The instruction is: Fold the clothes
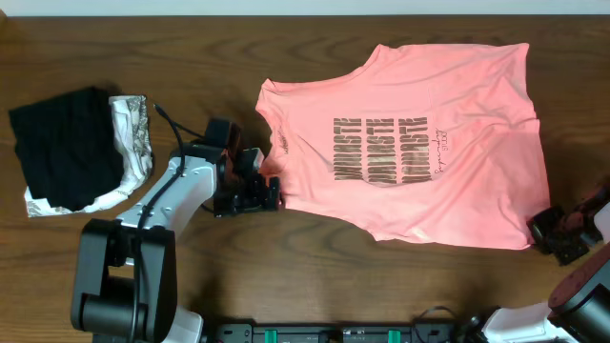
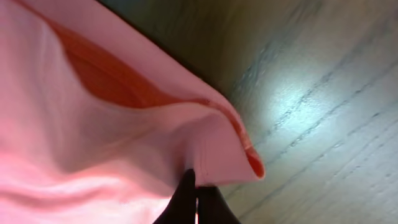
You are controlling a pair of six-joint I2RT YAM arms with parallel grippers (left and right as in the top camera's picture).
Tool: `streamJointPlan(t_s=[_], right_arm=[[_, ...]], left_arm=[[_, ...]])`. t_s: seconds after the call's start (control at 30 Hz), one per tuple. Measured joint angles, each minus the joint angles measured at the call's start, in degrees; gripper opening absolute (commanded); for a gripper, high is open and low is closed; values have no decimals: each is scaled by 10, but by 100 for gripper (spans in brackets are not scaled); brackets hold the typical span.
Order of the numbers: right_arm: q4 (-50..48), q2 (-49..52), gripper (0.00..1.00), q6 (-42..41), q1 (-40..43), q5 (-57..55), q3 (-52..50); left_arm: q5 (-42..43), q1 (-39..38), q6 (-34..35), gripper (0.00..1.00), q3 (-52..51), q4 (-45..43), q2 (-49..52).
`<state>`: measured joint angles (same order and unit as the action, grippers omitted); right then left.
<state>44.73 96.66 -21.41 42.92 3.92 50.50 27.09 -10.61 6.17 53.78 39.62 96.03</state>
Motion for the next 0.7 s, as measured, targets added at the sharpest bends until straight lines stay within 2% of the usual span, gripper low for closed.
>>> streamJointPlan(t_s=[0.47,0.7], right_arm=[[2,-112,1,0,-26,26,0],[4,-121,1,0,-31,29,0]], left_arm=[[60,0,0,98,0,-26,0],[60,0,0,98,0,-37,0]])
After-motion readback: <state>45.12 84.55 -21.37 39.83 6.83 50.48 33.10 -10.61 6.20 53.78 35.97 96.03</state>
